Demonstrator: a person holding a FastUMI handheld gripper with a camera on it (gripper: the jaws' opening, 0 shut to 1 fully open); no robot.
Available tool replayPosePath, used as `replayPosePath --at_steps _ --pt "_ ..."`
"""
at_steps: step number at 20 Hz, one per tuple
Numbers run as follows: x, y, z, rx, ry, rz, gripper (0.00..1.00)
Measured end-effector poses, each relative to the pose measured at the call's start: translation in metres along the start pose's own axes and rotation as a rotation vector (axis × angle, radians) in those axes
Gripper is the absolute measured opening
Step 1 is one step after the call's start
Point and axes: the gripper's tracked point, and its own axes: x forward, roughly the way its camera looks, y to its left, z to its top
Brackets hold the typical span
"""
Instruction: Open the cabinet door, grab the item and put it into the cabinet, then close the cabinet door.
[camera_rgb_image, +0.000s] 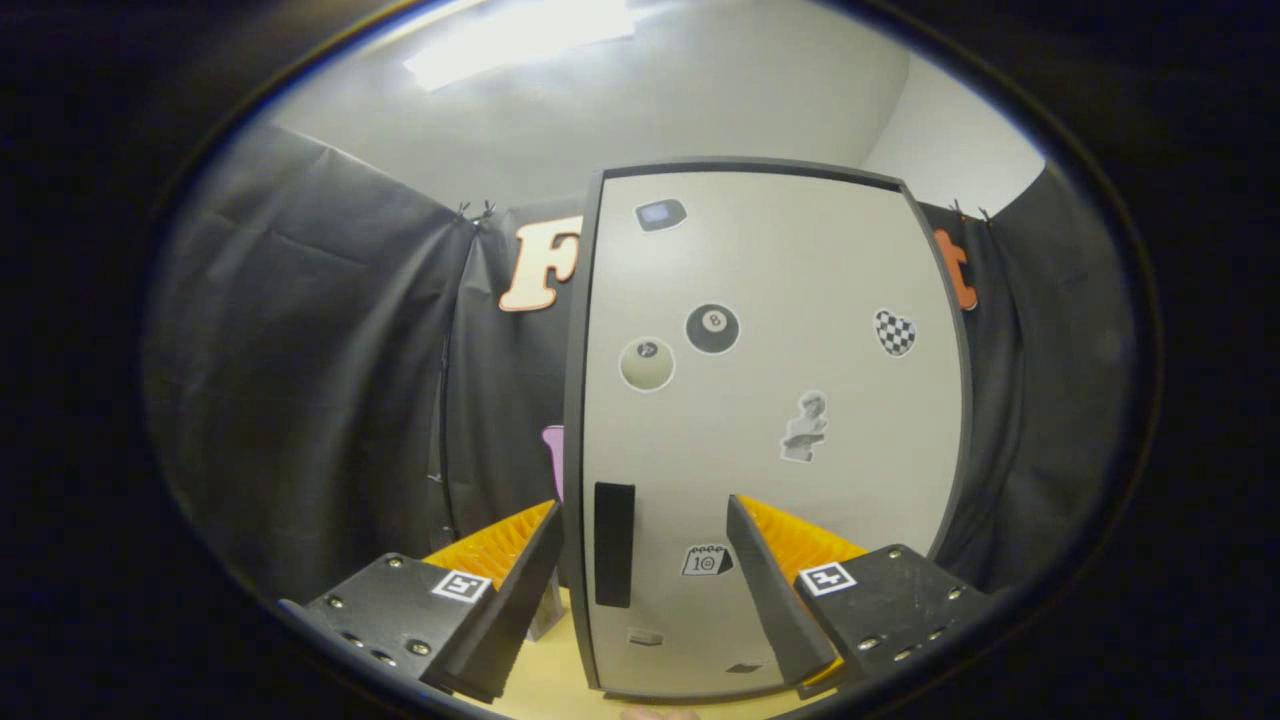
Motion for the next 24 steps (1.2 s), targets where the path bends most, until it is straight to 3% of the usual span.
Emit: replayPosePath --at_steps 5,17,24 --pt "0.024 0.007 -0.03 -0.039 0.085 -0.013 0.96" --pt "0.075 0.024 -0.055 -0.126 0.1 -0.075 0.95" --pt "0.083 0.016 -0.064 -0.182 0.101 -0.131 0.78"
